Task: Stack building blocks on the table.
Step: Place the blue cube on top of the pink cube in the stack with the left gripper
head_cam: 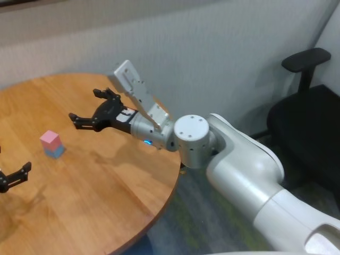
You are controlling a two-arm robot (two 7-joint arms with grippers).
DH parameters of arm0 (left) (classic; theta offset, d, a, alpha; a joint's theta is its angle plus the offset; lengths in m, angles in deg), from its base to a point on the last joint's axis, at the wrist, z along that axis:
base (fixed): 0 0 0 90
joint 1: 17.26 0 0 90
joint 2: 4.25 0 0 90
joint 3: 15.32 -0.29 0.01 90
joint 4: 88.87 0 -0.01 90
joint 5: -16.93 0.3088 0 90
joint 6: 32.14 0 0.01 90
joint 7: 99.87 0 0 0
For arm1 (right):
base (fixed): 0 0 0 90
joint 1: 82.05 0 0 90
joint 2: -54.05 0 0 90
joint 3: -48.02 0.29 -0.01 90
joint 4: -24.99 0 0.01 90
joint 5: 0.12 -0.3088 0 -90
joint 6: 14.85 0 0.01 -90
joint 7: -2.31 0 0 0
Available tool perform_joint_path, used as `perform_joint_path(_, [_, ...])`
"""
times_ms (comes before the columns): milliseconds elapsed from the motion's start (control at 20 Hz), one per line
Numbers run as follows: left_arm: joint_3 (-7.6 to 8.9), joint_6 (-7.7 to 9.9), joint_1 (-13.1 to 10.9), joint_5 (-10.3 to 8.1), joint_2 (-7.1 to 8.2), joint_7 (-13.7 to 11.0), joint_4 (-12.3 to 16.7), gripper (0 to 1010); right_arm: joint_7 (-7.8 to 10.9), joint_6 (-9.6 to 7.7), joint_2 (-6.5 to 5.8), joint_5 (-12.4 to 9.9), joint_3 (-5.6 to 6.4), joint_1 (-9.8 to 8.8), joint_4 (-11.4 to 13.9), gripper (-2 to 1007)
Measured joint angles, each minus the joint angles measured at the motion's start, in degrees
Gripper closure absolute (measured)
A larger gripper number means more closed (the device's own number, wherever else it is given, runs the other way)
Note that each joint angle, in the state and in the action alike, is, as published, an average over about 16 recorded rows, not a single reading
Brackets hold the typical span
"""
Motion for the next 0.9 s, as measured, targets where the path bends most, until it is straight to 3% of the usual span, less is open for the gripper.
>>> perform_joint_path(250, [-0.18, 0.18, 0.3, 0.75, 0.27, 1.14, -0.84, 10, 0.43, 0.17, -0.87, -0.65, 0.19, -0.96, 1.11, 1])
perform_joint_path(550, [-0.52, 0.1, 1.4, 1.99, 0.65, 2.67, -3.28, 10, 0.43, 0.29, -0.83, -0.73, 0.19, -0.88, 0.82, 1])
perform_joint_path(900, [-1.01, -1.78, 4.35, 2.97, 0.75, 2.33, -8.89, 10, 0.33, 0.29, -0.56, -0.57, 0.14, -0.57, 0.3, 1])
